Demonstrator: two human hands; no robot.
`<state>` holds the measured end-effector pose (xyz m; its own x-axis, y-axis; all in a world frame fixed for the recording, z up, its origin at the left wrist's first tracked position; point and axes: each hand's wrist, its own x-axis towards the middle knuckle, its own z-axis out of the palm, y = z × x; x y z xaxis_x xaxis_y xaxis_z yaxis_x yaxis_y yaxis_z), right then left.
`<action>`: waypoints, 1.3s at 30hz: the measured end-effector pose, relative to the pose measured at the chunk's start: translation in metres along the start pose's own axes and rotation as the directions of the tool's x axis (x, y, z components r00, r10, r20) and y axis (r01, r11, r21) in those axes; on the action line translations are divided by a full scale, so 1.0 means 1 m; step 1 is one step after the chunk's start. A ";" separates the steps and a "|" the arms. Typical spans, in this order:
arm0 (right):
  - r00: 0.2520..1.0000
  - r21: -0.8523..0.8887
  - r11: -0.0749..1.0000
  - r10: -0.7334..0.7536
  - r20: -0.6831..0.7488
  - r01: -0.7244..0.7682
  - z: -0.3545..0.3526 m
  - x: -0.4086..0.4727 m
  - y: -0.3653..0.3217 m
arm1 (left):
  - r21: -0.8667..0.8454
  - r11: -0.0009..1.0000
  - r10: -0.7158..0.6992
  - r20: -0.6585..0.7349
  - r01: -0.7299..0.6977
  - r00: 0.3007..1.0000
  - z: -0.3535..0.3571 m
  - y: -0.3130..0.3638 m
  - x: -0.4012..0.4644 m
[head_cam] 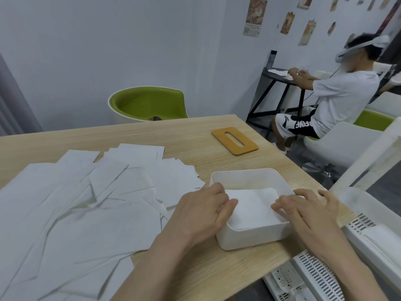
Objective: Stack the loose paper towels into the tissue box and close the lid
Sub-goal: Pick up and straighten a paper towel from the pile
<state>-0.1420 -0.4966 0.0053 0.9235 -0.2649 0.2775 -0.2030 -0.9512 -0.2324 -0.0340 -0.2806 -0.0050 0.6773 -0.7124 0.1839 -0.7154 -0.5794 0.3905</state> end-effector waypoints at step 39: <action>0.981 0.234 0.967 -0.061 -0.185 0.104 0.117 0.030 -0.187 | -0.373 0.852 -0.506 -0.401 0.368 0.764 -0.014 -0.148 -0.179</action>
<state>-0.0379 -0.3078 -0.0517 0.8581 -0.2311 0.4585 -0.0238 -0.9100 -0.4140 -0.0467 -0.0620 -0.0829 0.9479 -0.0925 0.3047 -0.2961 -0.6083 0.7364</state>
